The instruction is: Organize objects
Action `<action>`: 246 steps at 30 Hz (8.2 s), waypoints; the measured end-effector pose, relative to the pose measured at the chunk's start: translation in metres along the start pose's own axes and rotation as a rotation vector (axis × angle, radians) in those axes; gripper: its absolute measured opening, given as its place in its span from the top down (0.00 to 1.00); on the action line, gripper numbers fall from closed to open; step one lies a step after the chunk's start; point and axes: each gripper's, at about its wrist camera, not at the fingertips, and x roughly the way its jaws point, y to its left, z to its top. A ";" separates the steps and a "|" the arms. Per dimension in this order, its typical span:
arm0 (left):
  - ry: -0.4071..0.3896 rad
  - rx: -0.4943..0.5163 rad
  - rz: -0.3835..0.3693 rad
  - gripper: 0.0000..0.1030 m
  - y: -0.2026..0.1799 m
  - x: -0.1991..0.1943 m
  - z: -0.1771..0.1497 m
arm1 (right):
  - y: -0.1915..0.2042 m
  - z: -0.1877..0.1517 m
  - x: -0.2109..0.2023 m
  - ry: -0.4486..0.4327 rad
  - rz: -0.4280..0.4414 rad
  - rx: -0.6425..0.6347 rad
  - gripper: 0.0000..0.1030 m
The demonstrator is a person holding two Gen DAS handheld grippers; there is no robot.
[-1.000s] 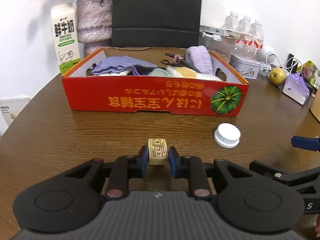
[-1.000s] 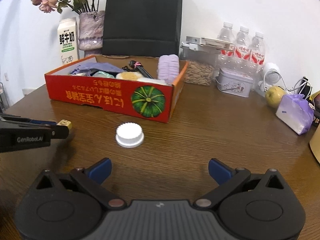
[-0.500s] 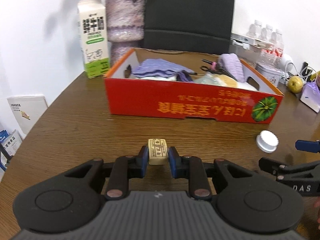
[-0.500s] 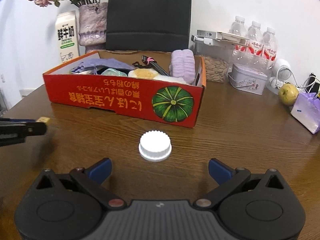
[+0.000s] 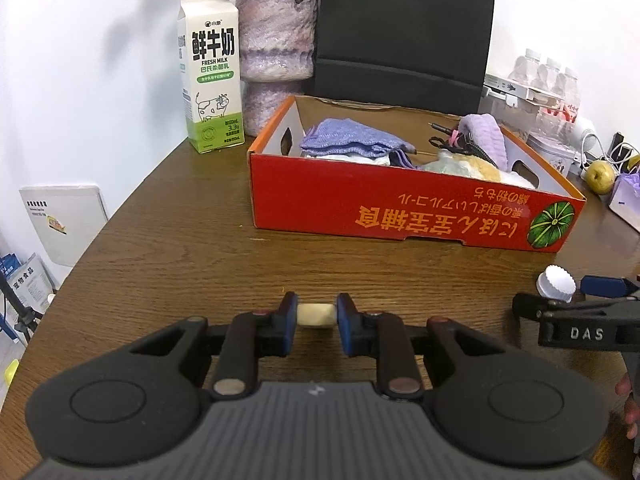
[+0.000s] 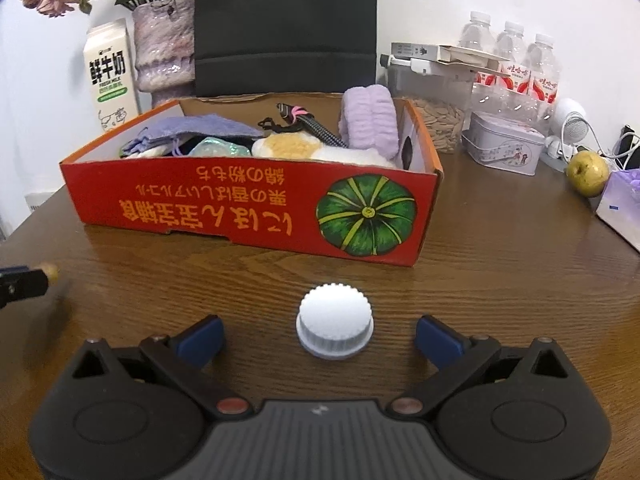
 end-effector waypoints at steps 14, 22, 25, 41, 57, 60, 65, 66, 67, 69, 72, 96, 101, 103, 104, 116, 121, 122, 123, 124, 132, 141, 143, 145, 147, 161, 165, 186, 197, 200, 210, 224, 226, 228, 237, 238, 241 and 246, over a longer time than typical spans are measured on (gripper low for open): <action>-0.001 0.000 -0.003 0.79 0.000 0.000 -0.001 | 0.007 -0.001 -0.010 -0.054 0.000 -0.025 0.62; -0.001 0.000 -0.003 0.79 -0.001 0.000 -0.001 | 0.008 -0.003 -0.016 -0.066 0.023 -0.036 0.62; -0.003 0.001 -0.008 0.79 -0.002 -0.001 -0.002 | 0.011 -0.005 -0.022 -0.074 0.041 -0.054 0.62; -0.073 0.051 -0.021 0.79 -0.028 -0.038 -0.015 | 0.024 -0.020 -0.067 -0.135 0.118 -0.108 0.62; -0.135 -0.007 -0.001 0.79 -0.048 -0.054 0.010 | 0.032 0.002 -0.090 -0.218 0.138 -0.134 0.62; -0.136 -0.016 0.003 0.79 -0.051 -0.051 0.016 | 0.033 0.008 -0.088 -0.225 0.143 -0.136 0.62; -0.140 -0.029 0.005 0.79 -0.053 -0.044 0.027 | 0.033 0.020 -0.080 -0.234 0.148 -0.133 0.62; -0.142 -0.031 0.006 0.79 -0.053 -0.042 0.029 | 0.033 0.022 -0.078 -0.236 0.149 -0.132 0.62; -0.143 -0.033 0.006 0.79 -0.053 -0.041 0.031 | 0.033 0.024 -0.077 -0.238 0.150 -0.132 0.62; -0.145 -0.034 0.007 0.79 -0.053 -0.038 0.035 | 0.032 0.029 -0.073 -0.244 0.153 -0.127 0.62; -0.145 -0.034 0.010 0.79 -0.051 -0.034 0.040 | 0.031 0.034 -0.069 -0.251 0.155 -0.120 0.62; -0.190 -0.015 -0.002 0.79 -0.050 0.034 0.108 | 0.029 0.096 -0.001 -0.260 0.151 -0.129 0.62; -0.185 0.007 -0.004 0.79 -0.053 0.054 0.120 | 0.028 0.110 0.015 -0.273 0.147 -0.130 0.62; -0.187 0.013 -0.004 0.79 -0.054 0.061 0.125 | 0.027 0.115 0.020 -0.275 0.147 -0.131 0.62; -0.188 0.016 -0.004 0.79 -0.054 0.064 0.127 | 0.027 0.118 0.024 -0.276 0.148 -0.131 0.62; -0.183 0.037 0.002 0.79 -0.060 0.096 0.147 | 0.028 0.138 0.050 -0.268 0.140 -0.126 0.62; -0.172 0.044 0.006 0.79 -0.060 0.105 0.149 | 0.026 0.140 0.057 -0.252 0.129 -0.123 0.62; -0.169 0.044 0.006 0.79 -0.060 0.106 0.149 | 0.026 0.140 0.059 -0.249 0.126 -0.119 0.62; -0.167 0.041 0.007 0.78 -0.060 0.107 0.149 | 0.025 0.140 0.059 -0.247 0.123 -0.116 0.62; -0.165 0.039 0.009 0.78 -0.059 0.108 0.148 | 0.024 0.140 0.059 -0.245 0.121 -0.114 0.62; -0.200 0.027 0.064 0.19 -0.053 0.108 0.148 | 0.017 0.137 0.064 -0.220 0.091 -0.093 0.06; -0.218 0.035 0.075 0.00 -0.053 0.105 0.148 | 0.011 0.136 0.069 -0.195 0.055 -0.070 0.00; -0.215 0.033 0.075 0.00 -0.052 0.105 0.148 | 0.011 0.136 0.069 -0.195 0.055 -0.066 0.00; -0.213 0.030 0.077 0.00 -0.051 0.105 0.148 | 0.010 0.137 0.069 -0.195 0.056 -0.062 0.00; -0.206 0.028 0.079 0.00 -0.051 0.106 0.147 | 0.009 0.136 0.069 -0.194 0.056 -0.059 0.00; -0.170 0.037 0.053 0.00 -0.047 0.091 0.139 | 0.005 0.132 0.060 -0.188 0.073 -0.050 0.00; -0.155 0.029 0.051 0.00 -0.043 0.080 0.131 | 0.003 0.126 0.051 -0.190 0.077 -0.055 0.00; -0.095 -0.011 0.044 0.00 -0.032 -0.028 0.049 | 0.000 0.046 -0.053 -0.175 0.106 -0.036 0.00; -0.089 -0.004 0.049 0.00 -0.030 -0.093 0.007 | -0.004 0.004 -0.122 -0.194 0.111 -0.031 0.00; -0.090 0.003 0.047 0.00 -0.031 -0.116 -0.011 | -0.004 -0.013 -0.144 -0.196 0.121 -0.029 0.00; -0.107 -0.009 0.034 0.00 -0.034 -0.190 -0.069 | -0.001 -0.076 -0.217 -0.206 0.142 -0.039 0.00; -0.135 -0.002 0.035 0.00 -0.036 -0.247 -0.102 | -0.001 -0.112 -0.281 -0.244 0.146 -0.046 0.00; -0.134 -0.003 0.036 0.00 -0.037 -0.247 -0.100 | 0.001 -0.113 -0.283 -0.244 0.150 -0.054 0.00; -0.135 -0.002 0.033 0.00 -0.037 -0.247 -0.100 | 0.002 -0.112 -0.282 -0.244 0.149 -0.057 0.00; -0.128 -0.004 0.036 0.00 -0.038 -0.246 -0.100 | 0.002 -0.111 -0.281 -0.244 0.148 -0.056 0.00; -0.128 -0.003 0.035 0.00 -0.038 -0.246 -0.100 | 0.002 -0.111 -0.281 -0.244 0.148 -0.056 0.00; -0.129 -0.001 0.034 0.00 -0.039 -0.246 -0.100 | 0.002 -0.111 -0.281 -0.245 0.148 -0.055 0.00; -0.129 -0.002 0.035 0.00 -0.039 -0.246 -0.100 | 0.002 -0.111 -0.281 -0.245 0.148 -0.056 0.00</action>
